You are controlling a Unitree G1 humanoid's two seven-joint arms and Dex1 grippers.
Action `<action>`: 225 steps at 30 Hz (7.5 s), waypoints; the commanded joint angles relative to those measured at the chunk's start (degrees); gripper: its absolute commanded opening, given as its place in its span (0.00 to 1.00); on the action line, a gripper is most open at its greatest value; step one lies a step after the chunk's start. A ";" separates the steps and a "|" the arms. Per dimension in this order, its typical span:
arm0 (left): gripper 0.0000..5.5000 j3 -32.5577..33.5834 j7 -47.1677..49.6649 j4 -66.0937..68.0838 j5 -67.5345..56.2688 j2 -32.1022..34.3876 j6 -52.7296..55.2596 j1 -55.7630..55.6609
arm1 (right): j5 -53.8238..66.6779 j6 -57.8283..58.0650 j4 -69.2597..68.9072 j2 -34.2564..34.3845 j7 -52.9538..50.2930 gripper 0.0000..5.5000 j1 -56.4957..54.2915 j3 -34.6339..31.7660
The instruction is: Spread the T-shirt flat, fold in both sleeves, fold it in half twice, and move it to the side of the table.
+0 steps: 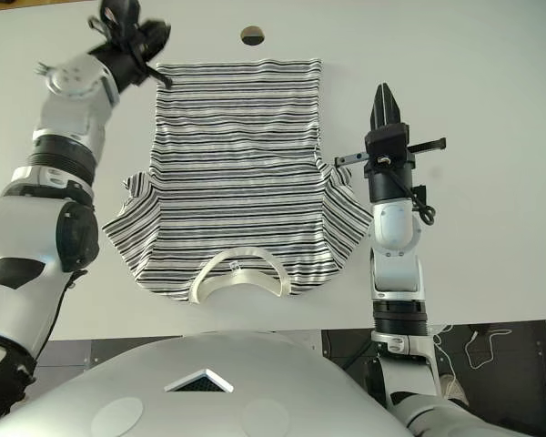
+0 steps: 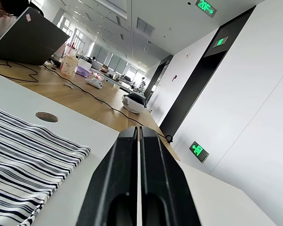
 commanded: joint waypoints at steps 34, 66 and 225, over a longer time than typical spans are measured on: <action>0.47 -7.55 -37.71 -40.85 -18.19 36.97 52.93 38.52 | -2.20 3.52 -5.86 0.40 -2.81 0.02 6.65 -3.64; 0.02 -2.90 -38.50 -61.49 -23.60 39.63 47.11 42.57 | -3.50 3.71 -6.34 0.37 -3.20 0.02 6.48 -3.24; 0.02 -14.40 -28.16 -78.18 0.22 35.71 -4.46 65.35 | 0.58 21.36 -36.39 -38.06 49.74 0.02 29.54 14.78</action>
